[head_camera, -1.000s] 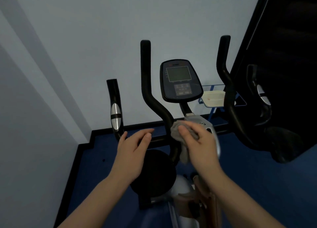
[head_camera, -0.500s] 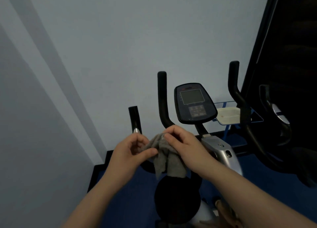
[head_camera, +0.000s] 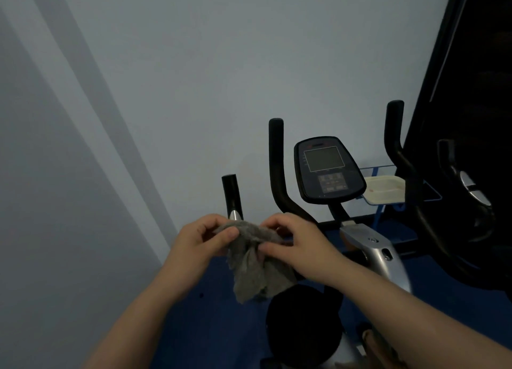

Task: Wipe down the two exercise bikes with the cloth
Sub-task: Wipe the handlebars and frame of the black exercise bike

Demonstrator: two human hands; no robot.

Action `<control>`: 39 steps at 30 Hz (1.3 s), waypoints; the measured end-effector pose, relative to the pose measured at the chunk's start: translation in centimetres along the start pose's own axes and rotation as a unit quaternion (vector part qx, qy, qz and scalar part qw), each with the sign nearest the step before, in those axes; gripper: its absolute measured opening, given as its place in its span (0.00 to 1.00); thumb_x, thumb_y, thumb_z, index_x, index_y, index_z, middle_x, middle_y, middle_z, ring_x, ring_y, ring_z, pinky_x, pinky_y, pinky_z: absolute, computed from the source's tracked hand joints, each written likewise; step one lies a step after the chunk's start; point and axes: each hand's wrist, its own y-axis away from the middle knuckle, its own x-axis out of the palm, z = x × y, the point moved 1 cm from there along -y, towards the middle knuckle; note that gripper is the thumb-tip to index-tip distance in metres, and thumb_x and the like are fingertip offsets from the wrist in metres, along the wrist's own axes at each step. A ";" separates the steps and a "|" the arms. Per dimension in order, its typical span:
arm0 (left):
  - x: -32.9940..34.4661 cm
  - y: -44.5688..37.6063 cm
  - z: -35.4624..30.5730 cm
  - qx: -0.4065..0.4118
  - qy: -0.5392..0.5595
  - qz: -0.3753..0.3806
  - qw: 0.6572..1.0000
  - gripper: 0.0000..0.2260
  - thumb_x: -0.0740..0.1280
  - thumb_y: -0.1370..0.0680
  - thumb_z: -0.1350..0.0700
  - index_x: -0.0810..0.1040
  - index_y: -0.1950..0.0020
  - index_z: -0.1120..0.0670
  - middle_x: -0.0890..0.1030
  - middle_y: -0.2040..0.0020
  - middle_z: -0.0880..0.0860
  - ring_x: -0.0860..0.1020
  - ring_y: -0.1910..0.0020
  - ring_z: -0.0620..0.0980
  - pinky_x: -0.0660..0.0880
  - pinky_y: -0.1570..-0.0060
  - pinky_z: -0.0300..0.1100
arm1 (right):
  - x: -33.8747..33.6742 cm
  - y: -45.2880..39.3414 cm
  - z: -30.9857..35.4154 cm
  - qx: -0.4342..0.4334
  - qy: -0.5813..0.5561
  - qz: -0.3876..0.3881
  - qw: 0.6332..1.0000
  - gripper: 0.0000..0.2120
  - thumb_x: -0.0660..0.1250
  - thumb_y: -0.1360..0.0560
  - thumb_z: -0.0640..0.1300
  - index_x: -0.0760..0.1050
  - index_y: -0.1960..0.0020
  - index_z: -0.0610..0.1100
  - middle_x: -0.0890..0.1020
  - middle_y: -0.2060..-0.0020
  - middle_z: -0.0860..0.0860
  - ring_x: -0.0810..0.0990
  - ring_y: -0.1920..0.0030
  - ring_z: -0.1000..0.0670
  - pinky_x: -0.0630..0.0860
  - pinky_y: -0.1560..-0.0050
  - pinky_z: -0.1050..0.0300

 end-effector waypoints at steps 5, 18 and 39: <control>-1.8 -0.6 -0.3 0.021 -0.044 -0.024 0.999 0.08 0.68 0.27 0.52 0.82 0.57 0.56 0.83 0.60 0.54 0.82 0.59 0.49 0.80 0.58 0.40 | -2.1 -1.8 0.2 -0.005 0.068 0.002 0.998 0.03 0.71 0.25 0.42 0.81 0.51 0.48 0.83 0.57 0.53 0.81 0.54 0.55 0.78 0.48 0.55; -1.6 -1.1 -1.0 -0.014 -0.106 0.006 0.994 0.11 0.69 0.25 0.48 0.82 0.50 0.54 0.84 0.55 0.51 0.82 0.57 0.44 0.77 0.58 0.33 | -1.7 -4.6 4.0 -0.047 0.032 0.032 0.998 0.06 0.65 0.21 0.41 0.80 0.48 0.47 0.81 0.57 0.57 0.78 0.55 0.56 0.75 0.52 0.63; -5.1 0.9 -1.5 0.042 -0.291 -0.042 0.955 0.10 0.75 0.29 0.63 0.81 0.58 0.47 0.84 0.63 0.44 0.81 0.62 0.40 0.74 0.62 0.32 | 1.2 -6.7 5.1 -0.027 0.076 0.183 0.980 0.16 0.81 0.35 0.40 0.81 0.51 0.47 0.84 0.59 0.53 0.82 0.60 0.57 0.79 0.57 0.63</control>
